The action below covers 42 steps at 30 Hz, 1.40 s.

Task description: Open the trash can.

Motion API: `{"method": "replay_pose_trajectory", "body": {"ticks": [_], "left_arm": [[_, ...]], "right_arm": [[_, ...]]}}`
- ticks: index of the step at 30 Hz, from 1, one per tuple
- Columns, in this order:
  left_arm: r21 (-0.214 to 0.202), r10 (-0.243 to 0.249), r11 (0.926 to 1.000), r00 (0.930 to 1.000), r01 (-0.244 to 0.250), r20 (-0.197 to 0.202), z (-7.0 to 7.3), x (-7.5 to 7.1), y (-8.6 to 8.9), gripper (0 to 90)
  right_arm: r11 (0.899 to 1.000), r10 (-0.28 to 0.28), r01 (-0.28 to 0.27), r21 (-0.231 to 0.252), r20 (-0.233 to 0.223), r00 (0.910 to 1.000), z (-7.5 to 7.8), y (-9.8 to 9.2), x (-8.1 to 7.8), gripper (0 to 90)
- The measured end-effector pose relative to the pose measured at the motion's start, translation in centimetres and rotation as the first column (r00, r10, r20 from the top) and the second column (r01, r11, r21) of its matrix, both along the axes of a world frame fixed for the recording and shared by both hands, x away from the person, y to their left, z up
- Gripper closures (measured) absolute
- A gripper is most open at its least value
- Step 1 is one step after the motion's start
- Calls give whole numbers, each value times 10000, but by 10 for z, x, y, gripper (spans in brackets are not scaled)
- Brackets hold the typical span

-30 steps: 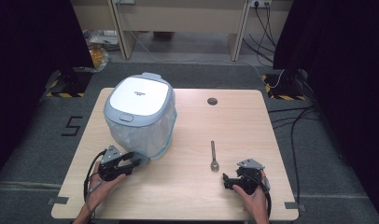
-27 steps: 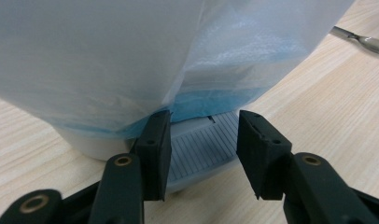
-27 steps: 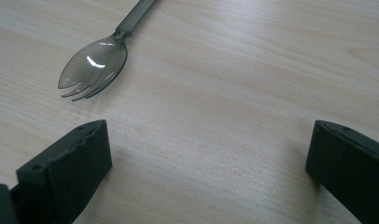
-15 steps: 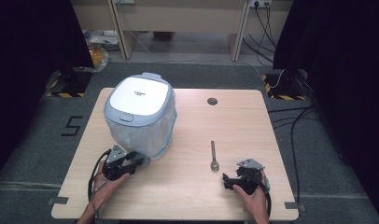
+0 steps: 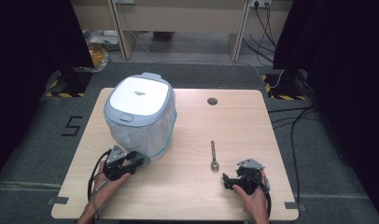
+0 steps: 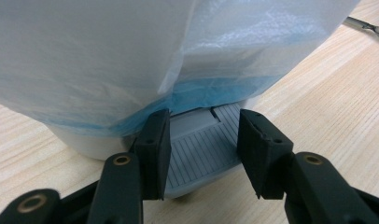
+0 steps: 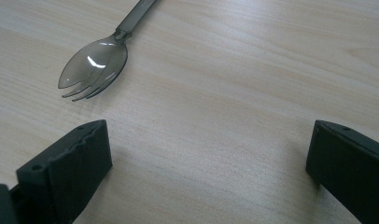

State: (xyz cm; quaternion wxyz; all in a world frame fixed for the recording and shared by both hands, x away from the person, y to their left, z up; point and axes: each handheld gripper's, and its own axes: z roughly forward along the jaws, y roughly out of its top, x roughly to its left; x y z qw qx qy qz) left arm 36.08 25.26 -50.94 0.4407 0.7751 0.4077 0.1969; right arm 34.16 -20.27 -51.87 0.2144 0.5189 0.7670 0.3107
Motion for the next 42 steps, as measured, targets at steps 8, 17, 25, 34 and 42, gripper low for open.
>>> {"method": "replay_pose_trajectory", "body": {"ticks": [8, 17, 25, 34, 42], "left_arm": [[-11, -13, 10000, 10000, 13, 5, -1, 0, 0, 540], [-70, -51, 10000, 10000, 51, 28, -2, 0, 1, 540], [-87, -56, 9999, 10000, 56, 51, -3, 0, 1, 539], [-50, -71, 10000, 10000, 71, 34, -3, 0, 1, 539], [39, -92, 10000, 10000, 92, 37, -4, 0, 0, 539]], "right_arm": [[10000, -3, 3, 1, 0, 10000, 0, 0, 0, 3], [10000, -1, 1, -1, 2, 10000, 0, 0, 0, 3], [10000, -1, 1, -1, 1, 10000, 0, 0, 0, 3], [10000, -2, 2, 2, 1, 10000, 0, 0, 0, 3], [10000, -7, 7, -9, -10, 10000, 0, 0, 0, 2]]}}
